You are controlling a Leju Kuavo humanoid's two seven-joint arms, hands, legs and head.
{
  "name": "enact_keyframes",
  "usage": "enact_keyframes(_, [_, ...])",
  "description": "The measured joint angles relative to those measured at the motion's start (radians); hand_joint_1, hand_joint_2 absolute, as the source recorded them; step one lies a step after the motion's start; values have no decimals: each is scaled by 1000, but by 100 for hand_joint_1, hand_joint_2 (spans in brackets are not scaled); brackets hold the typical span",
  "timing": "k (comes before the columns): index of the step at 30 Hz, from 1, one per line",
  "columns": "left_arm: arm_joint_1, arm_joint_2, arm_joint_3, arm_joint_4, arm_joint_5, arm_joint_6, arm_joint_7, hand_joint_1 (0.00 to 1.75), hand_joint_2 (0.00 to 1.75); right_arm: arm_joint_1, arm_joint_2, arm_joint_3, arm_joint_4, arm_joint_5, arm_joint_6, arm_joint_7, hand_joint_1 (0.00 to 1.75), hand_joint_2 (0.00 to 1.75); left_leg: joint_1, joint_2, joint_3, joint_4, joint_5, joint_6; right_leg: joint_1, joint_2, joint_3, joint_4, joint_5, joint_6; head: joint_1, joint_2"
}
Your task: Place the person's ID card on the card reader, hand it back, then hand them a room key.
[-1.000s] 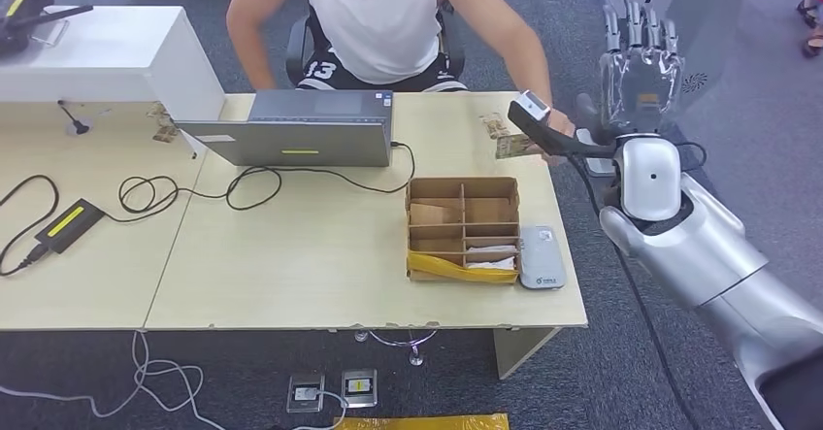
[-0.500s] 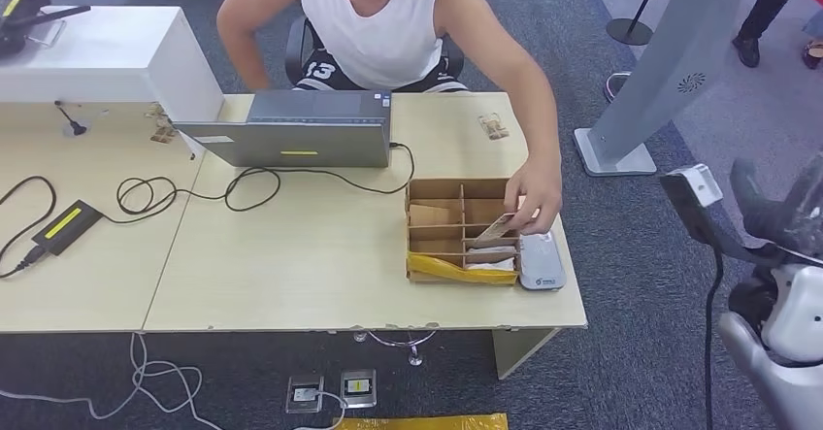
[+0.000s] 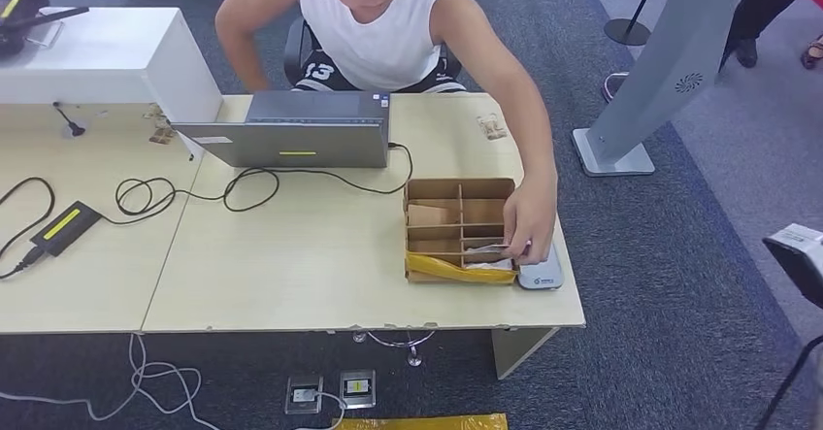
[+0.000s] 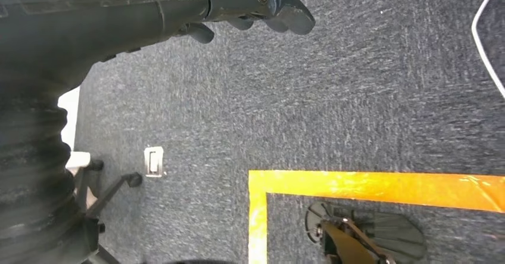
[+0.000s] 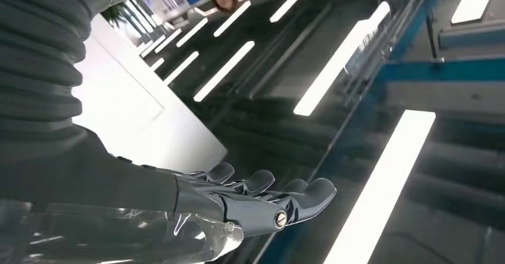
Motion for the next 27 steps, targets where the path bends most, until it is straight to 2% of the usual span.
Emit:
enact_keyframes(3, [0, 0, 0, 0, 19, 2, -15, 0, 175, -70, 97, -205, 64, -2, 0, -224, 0, 175, 0, 0, 0, 0, 0, 0, 0, 0, 0, 0, 0, 0, 0, 0])
enact_keyframes(4, [0, -1, 0, 1, 25, 2, -20, 0, 175, -97, 127, -278, 94, 8, 0, -266, 0, 175, 0, 0, 0, 0, 0, 0, 0, 1, 0, 0, 0, 0, 0, 0])
enact_keyframes(6, [-1, -2, 1, 1, 33, 2, -28, 0, 175, -132, 186, -426, 160, 31, 1, -278, 0, 175, 0, 1, 1, 0, 0, 0, 0, 1, 1, 0, 0, 0, 1, 0])
enact_keyframes(10, [-3, -3, 6, 2, 38, 2, -32, 0, 175, -123, 266, -614, 273, 41, 1, -171, 0, 175, 1, 2, 0, 0, -1, -1, 0, 2, -1, 0, 0, 0, 0, 0])
enact_keyframes(14, [-6, -2, 7, 4, 39, 3, -32, 0, 175, -87, 311, -768, 429, 47, 1, 29, 0, 175, 3, 1, 0, 0, -2, -1, 3, 1, 1, 0, -1, -1, 0, 0])
enact_keyframes(21, [-7, 2, 7, 5, 46, 1, -31, 0, 175, 5, 368, -893, 675, 97, 1, 259, 0, 175, 5, 1, 0, -1, -3, -3, 5, 1, 0, 0, -2, -3, 0, 0])
enact_keyframes(25, [-7, 4, 7, 6, 48, -1, -28, 0, 175, 44, 385, -933, 856, 13, 1, 422, 0, 175, 5, 1, 0, -1, -3, -3, 5, 1, 1, 1, -2, -3, 0, 0])
enact_keyframes(27, [-7, 5, 7, 6, 48, -1, -28, 0, 175, 59, 391, -948, 935, -9, 1, 447, 0, 175, 5, 2, 0, -1, -3, -3, 5, 1, 1, 1, -2, -4, 0, 0])
